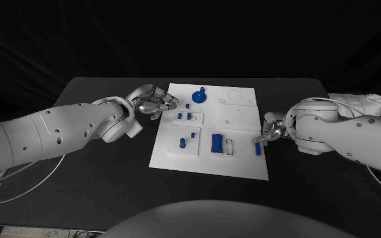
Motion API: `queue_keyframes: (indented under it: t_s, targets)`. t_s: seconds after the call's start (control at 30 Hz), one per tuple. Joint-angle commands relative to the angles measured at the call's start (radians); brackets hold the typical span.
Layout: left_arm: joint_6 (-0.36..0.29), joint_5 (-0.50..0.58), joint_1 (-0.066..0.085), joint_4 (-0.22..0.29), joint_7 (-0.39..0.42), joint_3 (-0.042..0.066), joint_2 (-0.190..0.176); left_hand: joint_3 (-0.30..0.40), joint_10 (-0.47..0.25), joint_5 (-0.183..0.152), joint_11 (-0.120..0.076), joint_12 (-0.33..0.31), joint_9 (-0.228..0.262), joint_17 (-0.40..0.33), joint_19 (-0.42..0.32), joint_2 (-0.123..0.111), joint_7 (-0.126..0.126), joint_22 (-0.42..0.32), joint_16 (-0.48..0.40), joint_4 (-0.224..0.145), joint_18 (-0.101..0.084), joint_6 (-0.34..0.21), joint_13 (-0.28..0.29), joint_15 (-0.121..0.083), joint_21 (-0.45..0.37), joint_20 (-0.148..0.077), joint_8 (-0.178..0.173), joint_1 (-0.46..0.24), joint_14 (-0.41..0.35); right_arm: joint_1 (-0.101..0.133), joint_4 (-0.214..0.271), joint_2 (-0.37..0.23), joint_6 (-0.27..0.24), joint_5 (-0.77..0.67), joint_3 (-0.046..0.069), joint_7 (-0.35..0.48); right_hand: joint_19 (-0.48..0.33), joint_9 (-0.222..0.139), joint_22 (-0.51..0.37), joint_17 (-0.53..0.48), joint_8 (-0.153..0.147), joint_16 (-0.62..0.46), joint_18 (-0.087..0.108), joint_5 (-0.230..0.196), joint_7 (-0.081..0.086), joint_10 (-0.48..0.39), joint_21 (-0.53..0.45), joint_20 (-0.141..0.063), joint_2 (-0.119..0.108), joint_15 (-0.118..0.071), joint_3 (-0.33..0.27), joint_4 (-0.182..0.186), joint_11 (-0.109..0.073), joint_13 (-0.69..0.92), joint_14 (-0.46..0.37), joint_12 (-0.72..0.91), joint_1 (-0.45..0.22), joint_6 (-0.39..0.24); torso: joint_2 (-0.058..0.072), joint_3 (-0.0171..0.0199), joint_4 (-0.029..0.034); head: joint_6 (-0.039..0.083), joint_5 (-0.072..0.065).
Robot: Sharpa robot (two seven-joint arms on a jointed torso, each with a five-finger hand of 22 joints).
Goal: Assemble the parts on the task board
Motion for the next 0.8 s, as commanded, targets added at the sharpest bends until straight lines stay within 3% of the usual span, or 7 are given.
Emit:
queue_keyframes:
  t_s: [0.03, 0.37, 0.5, 0.6, 0.67, 0.8]
  targets:
    - [0.006, 0.001, 0.000, 0.001, 0.007, 0.001, 0.003, -0.006, 0.004, 0.004, 0.000, 0.004, 0.001, 0.000, -0.005, 0.011, 0.003, 0.102, 0.000, 0.001, 0.019, 0.004, 0.001, 0.002, -0.003, 0.000, 0.001, 0.002, -0.006, -0.009, -0.007, 0.007, 0.001, -0.005, -0.001, -0.009, 0.036, -0.003, 0.214, 0.241, -0.006, -0.004, 0.007, 0.005, 0.006, 0.104, -0.006, 0.000, 0.000, 0.003, 0.002, -0.008, 0.009, 0.263, 0.099, 0.004, 0.012, -0.001, 0.000, 0.0003, 0.0002, 0.000, 0.000]
    - [0.010, 0.001, 0.000, 0.001, 0.002, 0.001, 0.003, -0.006, 0.004, 0.004, 0.000, 0.004, 0.001, 0.000, -0.005, 0.011, 0.003, 0.102, 0.000, 0.001, 0.019, 0.004, 0.001, 0.002, -0.003, 0.000, 0.001, 0.002, -0.006, -0.023, -0.029, 0.025, -0.020, 0.010, -0.001, -0.008, 0.036, -0.009, 0.213, 0.237, 0.000, -0.007, 0.007, 0.012, 0.003, 0.104, -0.009, 0.000, 0.003, 0.001, 0.011, -0.030, 0.007, 0.263, 0.098, 0.004, 0.039, 0.013, 0.000, -0.0001, 0.0011, 0.000, 0.002]
    - [0.012, 0.001, 0.000, 0.001, 0.000, 0.001, 0.004, -0.006, 0.003, 0.006, 0.000, 0.004, 0.001, -0.001, -0.006, 0.010, 0.003, 0.102, 0.000, 0.001, 0.019, 0.003, 0.001, 0.002, -0.005, 0.000, 0.000, 0.003, -0.007, -0.027, -0.034, 0.029, -0.021, 0.026, -0.001, -0.009, 0.035, -0.009, 0.212, 0.235, 0.004, -0.008, 0.008, 0.055, -0.005, 0.104, -0.013, -0.004, 0.004, -0.004, 0.036, -0.072, 0.000, 0.263, 0.098, 0.004, 0.091, 0.018, 0.000, 0.0002, 0.0010, 0.000, 0.005]
    - [0.013, 0.001, 0.000, 0.001, -0.002, 0.001, 0.004, -0.006, 0.003, 0.006, 0.000, 0.004, 0.001, -0.001, -0.006, 0.010, 0.003, 0.102, 0.000, 0.001, 0.019, 0.003, 0.001, 0.002, -0.005, 0.000, 0.000, 0.003, -0.007, -0.030, -0.037, 0.030, -0.024, 0.046, -0.001, -0.009, 0.033, -0.008, 0.211, 0.232, 0.004, -0.010, 0.009, 0.051, -0.009, 0.104, -0.018, -0.007, 0.007, -0.008, 0.068, -0.106, -0.004, 0.263, 0.097, 0.004, 0.133, 0.015, 0.000, 0.0001, 0.0005, 0.000, 0.006]
    - [0.013, 0.001, 0.000, 0.001, -0.003, 0.001, 0.003, -0.006, 0.003, 0.006, 0.001, 0.004, 0.001, -0.002, -0.006, 0.010, 0.003, 0.102, 0.000, 0.001, 0.020, 0.002, 0.001, 0.002, -0.005, 0.000, 0.000, 0.004, -0.007, -0.031, -0.039, 0.030, -0.028, 0.059, -0.001, -0.009, 0.032, -0.006, 0.210, 0.230, 0.004, -0.011, 0.010, 0.073, -0.010, 0.104, -0.022, -0.009, 0.006, -0.009, 0.094, -0.131, -0.005, 0.263, 0.097, 0.004, 0.158, 0.012, -0.001, 0.0003, 0.0004, 0.000, 0.008]
    - [0.014, 0.001, 0.000, 0.001, -0.005, 0.001, 0.003, -0.006, 0.003, 0.007, 0.001, 0.004, 0.000, -0.002, -0.006, 0.010, 0.003, 0.102, 0.000, 0.001, 0.019, 0.002, 0.001, 0.002, -0.005, 0.000, 0.000, 0.004, -0.007, -0.033, -0.040, 0.028, -0.045, 0.086, -0.001, -0.006, 0.031, 0.008, 0.209, 0.229, 0.015, -0.012, 0.011, 0.104, -0.013, 0.104, -0.025, -0.012, -0.002, -0.011, 0.134, -0.165, -0.008, 0.263, 0.096, 0.004, 0.175, 0.018, -0.001, 0.0002, 0.0000, 0.000, 0.009]
